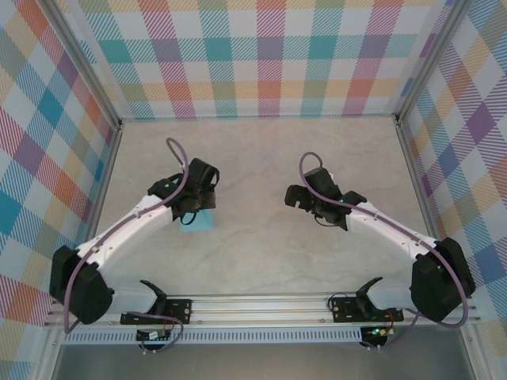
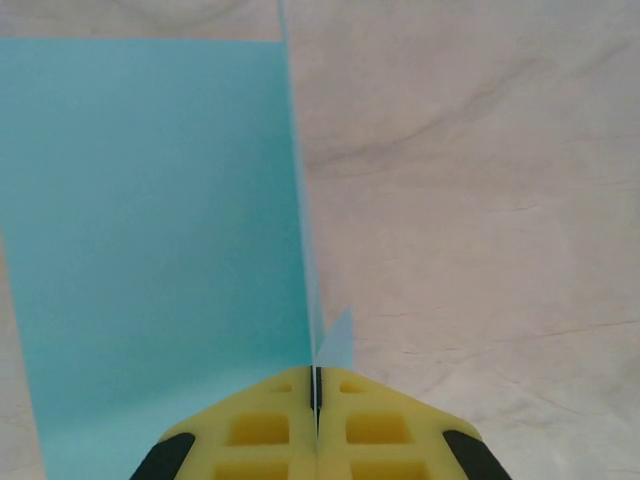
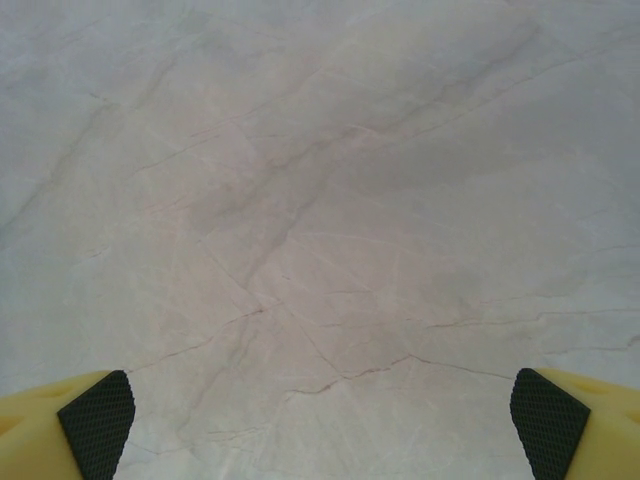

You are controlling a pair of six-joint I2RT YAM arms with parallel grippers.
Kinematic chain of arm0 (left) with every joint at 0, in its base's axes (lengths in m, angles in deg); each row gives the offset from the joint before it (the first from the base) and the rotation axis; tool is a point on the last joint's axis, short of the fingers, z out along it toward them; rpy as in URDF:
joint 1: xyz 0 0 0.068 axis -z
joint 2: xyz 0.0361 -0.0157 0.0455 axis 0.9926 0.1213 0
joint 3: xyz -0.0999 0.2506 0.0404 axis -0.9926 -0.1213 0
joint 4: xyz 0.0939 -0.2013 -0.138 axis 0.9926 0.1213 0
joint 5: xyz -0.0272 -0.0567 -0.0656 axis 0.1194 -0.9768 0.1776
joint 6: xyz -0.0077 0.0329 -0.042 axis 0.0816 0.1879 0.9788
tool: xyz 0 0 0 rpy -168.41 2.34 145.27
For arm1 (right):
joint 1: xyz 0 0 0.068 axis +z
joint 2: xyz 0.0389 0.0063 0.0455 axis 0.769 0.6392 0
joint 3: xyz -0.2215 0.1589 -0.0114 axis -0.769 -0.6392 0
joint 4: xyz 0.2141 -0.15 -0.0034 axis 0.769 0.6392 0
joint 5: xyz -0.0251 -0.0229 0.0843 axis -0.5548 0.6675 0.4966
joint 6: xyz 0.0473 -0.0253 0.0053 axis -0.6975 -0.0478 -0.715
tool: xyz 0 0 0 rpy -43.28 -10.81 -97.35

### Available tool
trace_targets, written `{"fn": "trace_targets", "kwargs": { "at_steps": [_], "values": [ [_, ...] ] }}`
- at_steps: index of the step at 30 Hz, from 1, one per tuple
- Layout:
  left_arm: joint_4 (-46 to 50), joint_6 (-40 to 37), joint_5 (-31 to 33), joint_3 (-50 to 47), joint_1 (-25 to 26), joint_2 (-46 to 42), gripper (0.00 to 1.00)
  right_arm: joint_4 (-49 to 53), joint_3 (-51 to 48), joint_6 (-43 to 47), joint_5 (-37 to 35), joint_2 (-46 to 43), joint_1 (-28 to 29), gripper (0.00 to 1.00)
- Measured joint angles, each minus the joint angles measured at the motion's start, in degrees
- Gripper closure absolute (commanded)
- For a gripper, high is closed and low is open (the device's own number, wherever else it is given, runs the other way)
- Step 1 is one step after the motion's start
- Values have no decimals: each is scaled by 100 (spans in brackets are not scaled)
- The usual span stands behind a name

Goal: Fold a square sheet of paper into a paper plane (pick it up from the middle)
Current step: Turn over the paper at the center of the table.

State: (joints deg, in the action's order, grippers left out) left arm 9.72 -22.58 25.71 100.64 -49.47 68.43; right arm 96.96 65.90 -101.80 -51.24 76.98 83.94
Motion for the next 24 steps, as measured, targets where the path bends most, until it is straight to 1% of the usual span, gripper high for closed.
{"fn": "trace_targets", "kwargs": {
  "at_steps": [8,12,16,19,24],
  "values": [
    [599,9,1342,809,590,1871,95,258,-229,-345,-254,-282,-179,0],
    [820,31,1714,1207,772,2518,93,319,-234,-422,-319,-330,-216,0],
    [848,79,1757,1582,1019,3130,93,374,-245,-518,-376,-352,-243,0],
    [831,153,1609,1799,1235,3526,91,413,-282,-575,-396,-374,-282,0],
    [719,280,1169,2087,1475,3947,81,490,-393,-675,-431,-463,-319,0]
  ]
}}
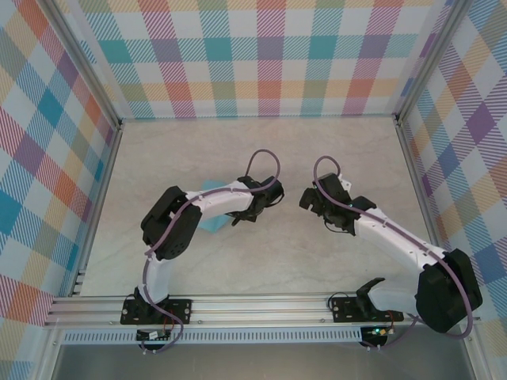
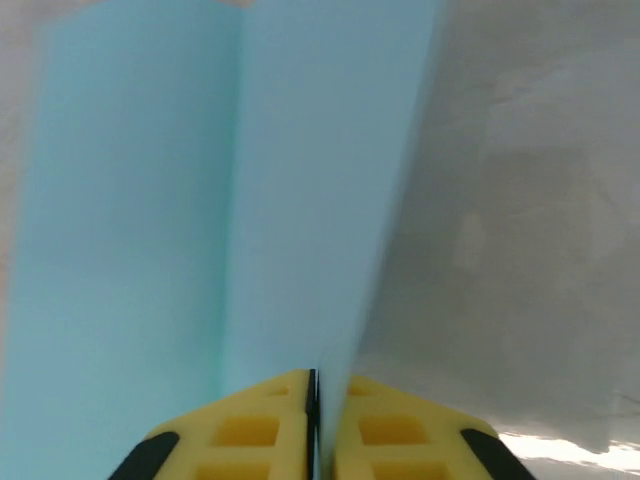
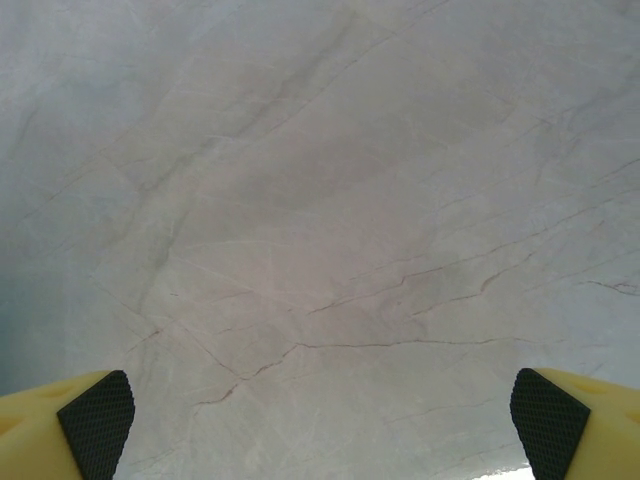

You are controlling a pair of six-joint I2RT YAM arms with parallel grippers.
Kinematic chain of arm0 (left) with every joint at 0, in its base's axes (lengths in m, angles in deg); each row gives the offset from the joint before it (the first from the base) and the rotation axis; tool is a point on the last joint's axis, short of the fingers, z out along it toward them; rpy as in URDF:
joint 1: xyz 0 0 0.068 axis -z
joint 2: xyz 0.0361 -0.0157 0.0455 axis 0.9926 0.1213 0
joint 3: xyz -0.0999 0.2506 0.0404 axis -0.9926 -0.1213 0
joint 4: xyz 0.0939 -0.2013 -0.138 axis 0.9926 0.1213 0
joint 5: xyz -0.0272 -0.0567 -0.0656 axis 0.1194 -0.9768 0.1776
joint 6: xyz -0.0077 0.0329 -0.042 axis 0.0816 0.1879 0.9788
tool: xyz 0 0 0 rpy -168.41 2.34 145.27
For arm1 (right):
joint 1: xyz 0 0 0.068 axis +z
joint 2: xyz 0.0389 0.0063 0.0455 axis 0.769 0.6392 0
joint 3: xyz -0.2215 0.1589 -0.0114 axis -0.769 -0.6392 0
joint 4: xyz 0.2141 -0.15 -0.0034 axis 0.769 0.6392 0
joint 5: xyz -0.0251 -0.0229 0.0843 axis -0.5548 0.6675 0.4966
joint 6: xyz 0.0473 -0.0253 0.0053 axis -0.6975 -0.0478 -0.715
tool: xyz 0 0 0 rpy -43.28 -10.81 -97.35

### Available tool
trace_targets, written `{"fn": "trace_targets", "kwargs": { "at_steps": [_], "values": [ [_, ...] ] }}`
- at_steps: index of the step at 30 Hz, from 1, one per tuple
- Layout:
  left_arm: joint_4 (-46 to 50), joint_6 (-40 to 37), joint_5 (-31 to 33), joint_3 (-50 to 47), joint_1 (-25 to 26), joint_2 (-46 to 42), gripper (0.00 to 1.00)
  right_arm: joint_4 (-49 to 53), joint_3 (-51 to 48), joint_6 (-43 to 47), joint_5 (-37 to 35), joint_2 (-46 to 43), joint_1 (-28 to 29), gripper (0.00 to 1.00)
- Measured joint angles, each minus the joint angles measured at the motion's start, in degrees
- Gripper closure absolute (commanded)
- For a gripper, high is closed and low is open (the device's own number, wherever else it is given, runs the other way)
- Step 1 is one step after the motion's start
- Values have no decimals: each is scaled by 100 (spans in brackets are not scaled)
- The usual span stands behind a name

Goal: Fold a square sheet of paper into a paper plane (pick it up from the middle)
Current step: Turn over the paper at the center of the table.

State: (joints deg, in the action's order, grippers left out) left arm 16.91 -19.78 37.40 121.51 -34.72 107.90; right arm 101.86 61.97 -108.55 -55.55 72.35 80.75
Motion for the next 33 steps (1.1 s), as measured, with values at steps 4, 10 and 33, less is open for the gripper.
{"fn": "trace_targets", "kwargs": {
  "at_steps": [4,10,33],
  "values": [
    [-170,59,-361,131,70,70,68,33,-76,-55,-4,-131,-24,0],
    [-374,55,-870,181,70,-35,56,33,-138,-96,13,-186,-66,0],
    [-2459,656,-3294,-2994,-1847,-3283,23,-1497,76,619,3307,1460,81,6]
  ]
}}
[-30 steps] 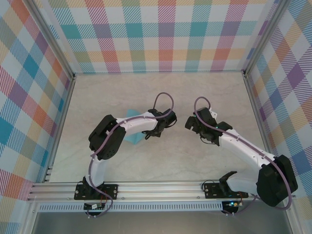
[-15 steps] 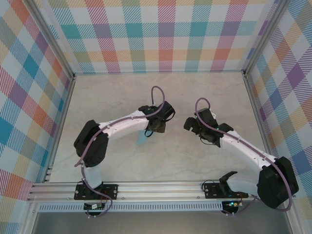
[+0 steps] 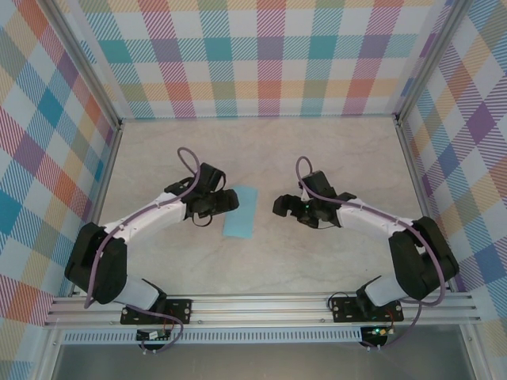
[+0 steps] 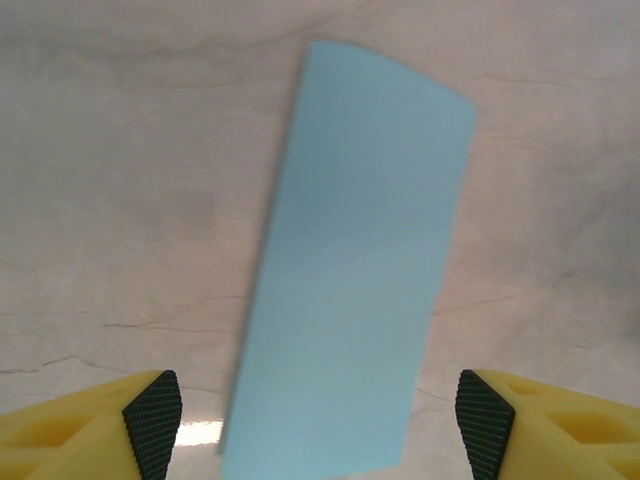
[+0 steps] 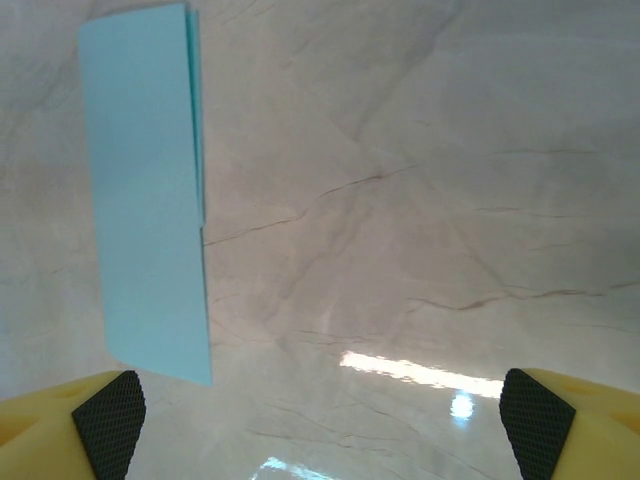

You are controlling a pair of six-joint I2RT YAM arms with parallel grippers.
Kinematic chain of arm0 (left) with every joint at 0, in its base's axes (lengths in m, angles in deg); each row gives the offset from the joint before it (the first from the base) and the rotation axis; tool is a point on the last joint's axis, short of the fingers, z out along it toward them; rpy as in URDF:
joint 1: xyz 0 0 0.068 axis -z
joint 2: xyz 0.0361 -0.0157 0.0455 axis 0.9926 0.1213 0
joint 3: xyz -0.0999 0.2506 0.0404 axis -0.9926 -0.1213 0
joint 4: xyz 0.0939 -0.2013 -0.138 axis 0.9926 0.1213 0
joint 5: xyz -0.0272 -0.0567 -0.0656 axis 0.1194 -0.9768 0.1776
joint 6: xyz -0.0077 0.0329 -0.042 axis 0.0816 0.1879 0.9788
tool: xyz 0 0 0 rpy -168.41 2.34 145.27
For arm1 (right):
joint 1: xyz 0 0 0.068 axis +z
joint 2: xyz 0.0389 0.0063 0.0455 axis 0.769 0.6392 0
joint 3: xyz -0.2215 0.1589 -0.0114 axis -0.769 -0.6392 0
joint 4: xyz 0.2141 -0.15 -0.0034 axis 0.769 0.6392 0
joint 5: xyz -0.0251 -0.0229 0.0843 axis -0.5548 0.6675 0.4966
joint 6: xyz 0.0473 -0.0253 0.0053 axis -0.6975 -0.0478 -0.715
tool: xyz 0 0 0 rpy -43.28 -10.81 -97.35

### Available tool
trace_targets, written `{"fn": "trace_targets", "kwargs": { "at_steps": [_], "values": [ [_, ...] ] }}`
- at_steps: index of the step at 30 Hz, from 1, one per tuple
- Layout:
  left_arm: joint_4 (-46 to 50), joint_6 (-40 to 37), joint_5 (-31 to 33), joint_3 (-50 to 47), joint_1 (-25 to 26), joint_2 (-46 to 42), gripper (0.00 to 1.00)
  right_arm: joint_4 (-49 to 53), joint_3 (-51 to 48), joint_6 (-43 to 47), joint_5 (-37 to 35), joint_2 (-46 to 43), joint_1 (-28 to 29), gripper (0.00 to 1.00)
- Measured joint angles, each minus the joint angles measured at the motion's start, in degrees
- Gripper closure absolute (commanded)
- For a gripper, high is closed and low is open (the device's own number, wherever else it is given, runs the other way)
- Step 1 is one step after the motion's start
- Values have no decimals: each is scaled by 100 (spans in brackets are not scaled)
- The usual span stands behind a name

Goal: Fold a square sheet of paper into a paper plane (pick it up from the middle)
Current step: Turn over the paper at the center of the table, then move the paper to the center of the table.

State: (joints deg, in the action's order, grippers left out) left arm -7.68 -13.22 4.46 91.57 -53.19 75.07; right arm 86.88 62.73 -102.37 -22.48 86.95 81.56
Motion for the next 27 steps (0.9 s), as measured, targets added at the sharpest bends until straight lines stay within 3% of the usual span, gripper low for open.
{"fn": "trace_targets", "kwargs": {
  "at_steps": [9,27],
  "values": [
    [-586,374,-737,-431,-120,654,24,-76,328,-2,240,251,164,6],
    [-739,424,-1099,-431,315,866,35,-50,358,-13,212,321,164,6]
  ]
}}
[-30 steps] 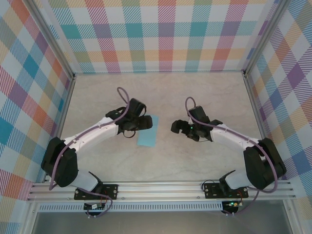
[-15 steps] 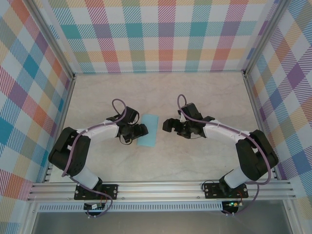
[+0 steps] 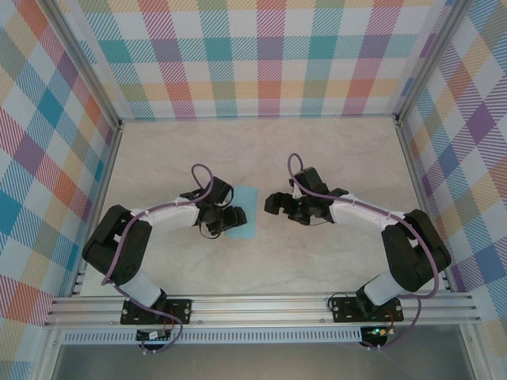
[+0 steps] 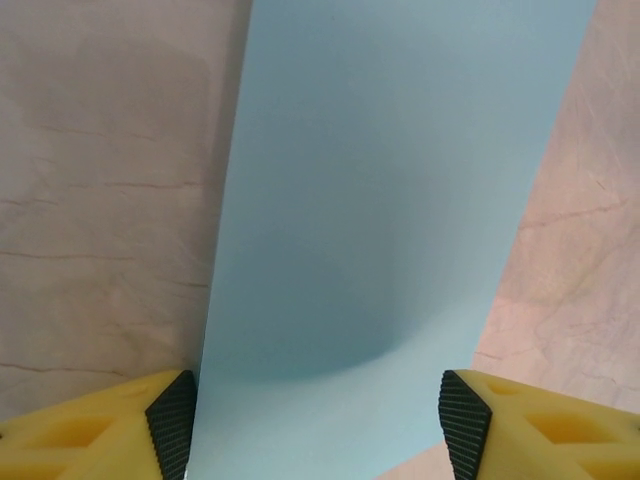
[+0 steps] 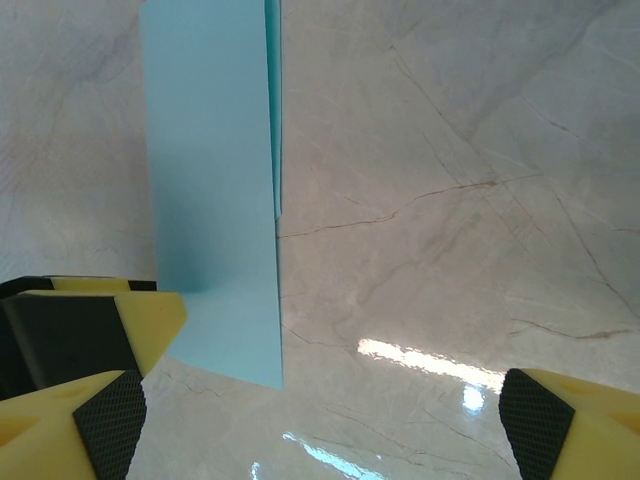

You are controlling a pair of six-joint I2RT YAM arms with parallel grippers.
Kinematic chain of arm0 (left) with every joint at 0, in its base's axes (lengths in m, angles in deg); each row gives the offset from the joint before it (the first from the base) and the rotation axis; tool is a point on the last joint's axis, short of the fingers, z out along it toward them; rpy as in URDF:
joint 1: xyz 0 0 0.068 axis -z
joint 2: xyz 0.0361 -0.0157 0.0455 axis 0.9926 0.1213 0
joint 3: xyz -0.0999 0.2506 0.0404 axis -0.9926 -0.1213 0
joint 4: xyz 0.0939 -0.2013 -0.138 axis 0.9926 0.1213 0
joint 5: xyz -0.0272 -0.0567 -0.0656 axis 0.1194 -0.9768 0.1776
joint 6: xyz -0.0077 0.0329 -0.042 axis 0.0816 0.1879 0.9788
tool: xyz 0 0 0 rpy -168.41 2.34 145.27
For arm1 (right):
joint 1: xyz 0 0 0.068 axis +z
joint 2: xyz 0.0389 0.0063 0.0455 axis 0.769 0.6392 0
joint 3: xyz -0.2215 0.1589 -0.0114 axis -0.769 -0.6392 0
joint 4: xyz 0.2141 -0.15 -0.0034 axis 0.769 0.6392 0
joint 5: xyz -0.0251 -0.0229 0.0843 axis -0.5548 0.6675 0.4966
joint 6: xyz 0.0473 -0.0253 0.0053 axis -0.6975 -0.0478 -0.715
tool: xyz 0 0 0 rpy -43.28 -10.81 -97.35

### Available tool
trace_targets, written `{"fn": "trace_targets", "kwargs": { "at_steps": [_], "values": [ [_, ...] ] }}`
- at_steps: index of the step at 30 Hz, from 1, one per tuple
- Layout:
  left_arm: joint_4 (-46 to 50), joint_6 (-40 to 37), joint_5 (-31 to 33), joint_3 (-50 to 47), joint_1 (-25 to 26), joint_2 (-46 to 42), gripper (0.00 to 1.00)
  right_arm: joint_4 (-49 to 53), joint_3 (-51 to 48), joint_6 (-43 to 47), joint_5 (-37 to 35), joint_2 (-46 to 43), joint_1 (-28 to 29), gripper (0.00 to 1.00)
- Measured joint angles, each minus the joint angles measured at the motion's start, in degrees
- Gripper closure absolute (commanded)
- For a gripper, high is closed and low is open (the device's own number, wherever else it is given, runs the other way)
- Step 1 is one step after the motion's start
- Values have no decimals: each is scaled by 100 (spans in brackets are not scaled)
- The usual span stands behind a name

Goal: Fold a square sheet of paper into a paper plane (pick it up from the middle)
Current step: Move the paper to the center of the table, then third fold the triangle at the center of the table.

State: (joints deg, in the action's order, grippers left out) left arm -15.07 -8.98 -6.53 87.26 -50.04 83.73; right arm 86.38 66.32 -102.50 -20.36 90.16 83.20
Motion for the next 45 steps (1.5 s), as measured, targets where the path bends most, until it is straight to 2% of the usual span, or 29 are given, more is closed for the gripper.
{"fn": "trace_targets", "kwargs": {
  "at_steps": [6,13,20,24,29,36,45],
  "values": [
    [-146,-55,-459,2,105,-2,36,0,0,-101,4,0,0,6],
    [433,-225,208,17,109,-251,36,0,0,-203,13,0,9,7],
    [304,-337,452,319,37,-361,58,-170,0,-437,275,149,31,10],
    [-118,-304,470,546,-90,11,68,-439,-11,-686,509,343,98,19],
    [-413,-297,466,678,-212,507,77,-647,-44,-918,693,424,138,21],
    [-476,-293,448,695,-280,903,79,-688,-28,-1091,826,719,190,24],
    [-601,-162,334,695,-345,940,78,-605,269,-1207,1025,1158,396,27]
  ]
}}
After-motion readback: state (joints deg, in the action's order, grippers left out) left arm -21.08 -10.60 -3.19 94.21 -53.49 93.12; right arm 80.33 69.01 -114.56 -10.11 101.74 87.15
